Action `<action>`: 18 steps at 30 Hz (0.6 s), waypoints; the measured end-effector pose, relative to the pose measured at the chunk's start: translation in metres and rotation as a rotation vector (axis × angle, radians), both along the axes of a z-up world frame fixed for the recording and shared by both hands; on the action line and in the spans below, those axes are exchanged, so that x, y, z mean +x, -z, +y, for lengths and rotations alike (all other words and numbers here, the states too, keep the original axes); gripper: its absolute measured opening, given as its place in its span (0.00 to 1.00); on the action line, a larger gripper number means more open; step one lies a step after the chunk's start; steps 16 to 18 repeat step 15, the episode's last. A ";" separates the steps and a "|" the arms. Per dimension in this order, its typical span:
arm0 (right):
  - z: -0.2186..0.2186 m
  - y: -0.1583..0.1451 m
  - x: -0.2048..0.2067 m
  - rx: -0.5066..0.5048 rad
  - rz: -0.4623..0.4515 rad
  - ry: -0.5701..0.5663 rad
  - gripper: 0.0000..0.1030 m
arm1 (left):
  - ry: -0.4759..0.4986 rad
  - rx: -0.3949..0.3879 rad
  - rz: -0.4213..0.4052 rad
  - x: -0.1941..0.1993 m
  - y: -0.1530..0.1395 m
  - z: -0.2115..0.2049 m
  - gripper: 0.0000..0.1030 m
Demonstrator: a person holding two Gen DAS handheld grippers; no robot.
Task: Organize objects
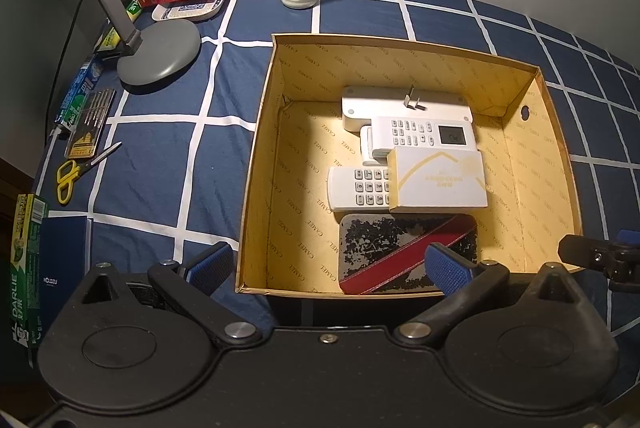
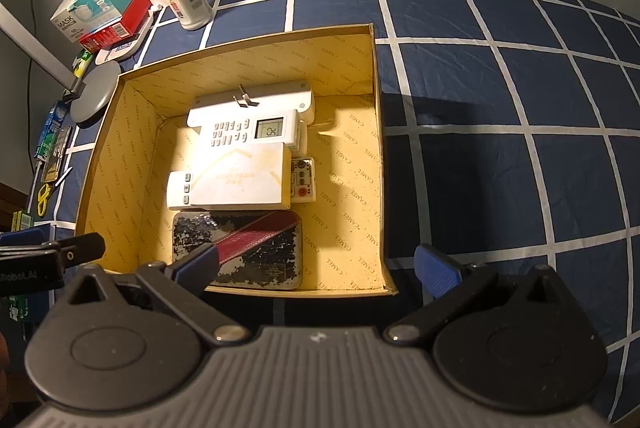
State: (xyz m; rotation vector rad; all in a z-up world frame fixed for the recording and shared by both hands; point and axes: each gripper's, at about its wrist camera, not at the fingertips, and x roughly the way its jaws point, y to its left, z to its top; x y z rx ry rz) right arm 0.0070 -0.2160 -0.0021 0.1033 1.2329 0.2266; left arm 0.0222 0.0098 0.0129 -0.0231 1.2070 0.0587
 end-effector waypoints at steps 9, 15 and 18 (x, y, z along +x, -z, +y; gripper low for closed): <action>-0.003 0.000 0.000 -0.002 -0.002 0.008 1.00 | 0.019 0.006 -0.001 0.002 0.000 -0.003 1.00; -0.003 -0.001 0.001 -0.010 -0.002 0.010 1.00 | 0.012 -0.003 0.004 0.003 0.001 -0.003 1.00; -0.003 -0.001 0.001 -0.010 -0.002 0.010 1.00 | 0.012 -0.003 0.004 0.003 0.001 -0.003 1.00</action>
